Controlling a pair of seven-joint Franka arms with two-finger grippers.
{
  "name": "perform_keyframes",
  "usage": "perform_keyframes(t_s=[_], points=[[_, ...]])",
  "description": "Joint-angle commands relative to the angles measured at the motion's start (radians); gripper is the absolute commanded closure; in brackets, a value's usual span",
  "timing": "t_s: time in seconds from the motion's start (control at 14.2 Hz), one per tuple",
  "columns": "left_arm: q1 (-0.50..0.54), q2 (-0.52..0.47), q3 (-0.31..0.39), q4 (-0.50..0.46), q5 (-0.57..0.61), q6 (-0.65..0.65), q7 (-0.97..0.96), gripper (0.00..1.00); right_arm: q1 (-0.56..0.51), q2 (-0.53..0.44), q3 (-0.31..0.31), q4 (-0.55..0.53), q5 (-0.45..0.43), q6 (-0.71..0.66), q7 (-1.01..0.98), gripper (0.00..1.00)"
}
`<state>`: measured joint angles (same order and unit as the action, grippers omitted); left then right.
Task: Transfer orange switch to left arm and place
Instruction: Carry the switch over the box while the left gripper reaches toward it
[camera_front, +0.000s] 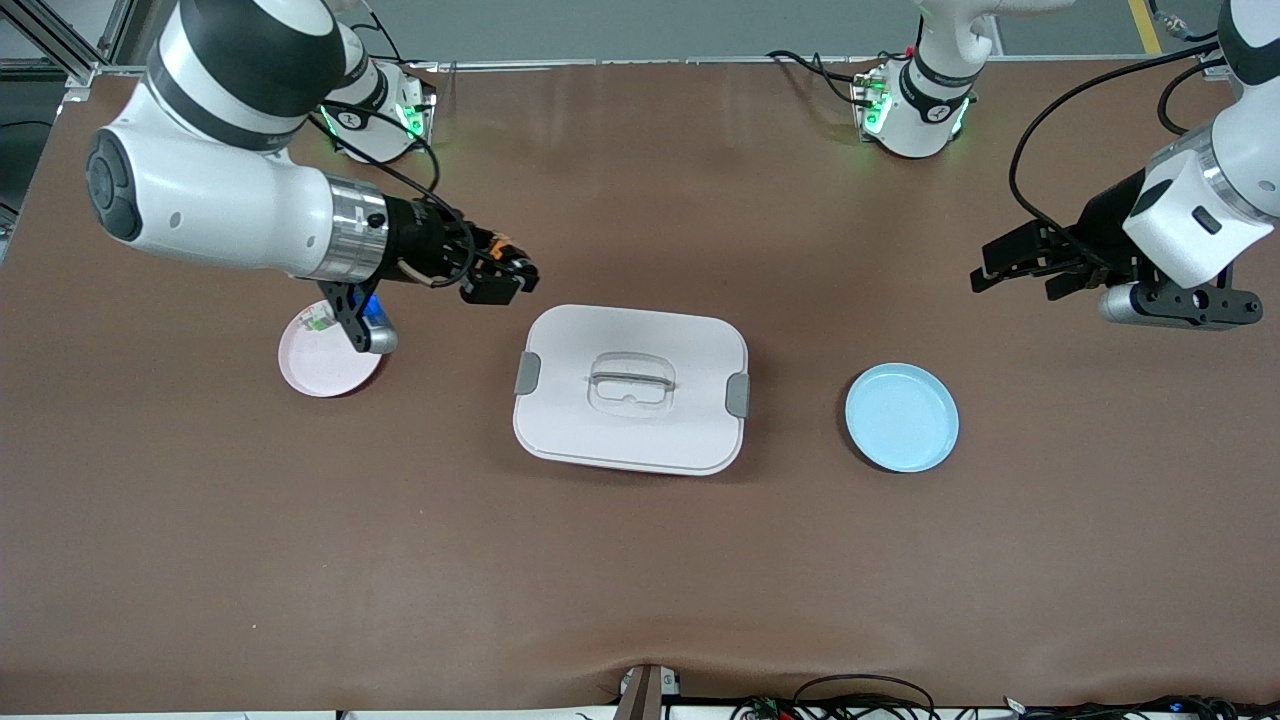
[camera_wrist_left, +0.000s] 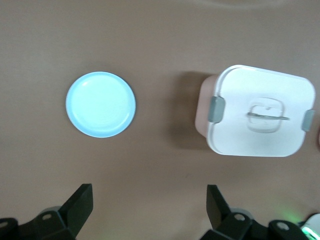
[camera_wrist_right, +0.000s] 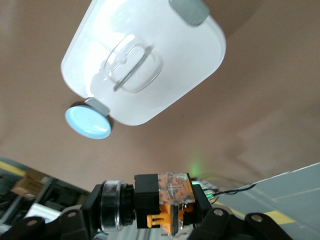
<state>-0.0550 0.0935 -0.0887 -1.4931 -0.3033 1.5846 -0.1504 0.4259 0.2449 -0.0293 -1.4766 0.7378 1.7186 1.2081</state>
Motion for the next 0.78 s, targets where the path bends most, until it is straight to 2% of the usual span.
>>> perform_keyframes(t_s=[0.0,0.14,0.28,0.56,0.7], points=[[0.009,0.003,-0.003,0.005,-0.106,0.006,-0.020,0.00,0.046,0.027,-0.009,0.030,0.064,0.088,0.122,0.75],[-0.012,-0.001,-0.012,0.004,-0.129,0.012,-0.052,0.00,0.095,0.049,-0.009,0.039,0.069,0.172,0.195,0.75],[-0.028,-0.024,-0.055,-0.019,-0.131,0.058,-0.054,0.00,0.134,0.095,-0.014,0.093,0.054,0.202,0.304,0.74],[-0.023,-0.096,-0.169,-0.156,-0.142,0.245,-0.049,0.00,0.180,0.142,-0.014,0.163,-0.001,0.229,0.438,0.75],[-0.023,-0.107,-0.200,-0.197,-0.209,0.326,-0.049,0.00,0.195,0.142,-0.014,0.165,-0.034,0.233,0.459,0.75]])
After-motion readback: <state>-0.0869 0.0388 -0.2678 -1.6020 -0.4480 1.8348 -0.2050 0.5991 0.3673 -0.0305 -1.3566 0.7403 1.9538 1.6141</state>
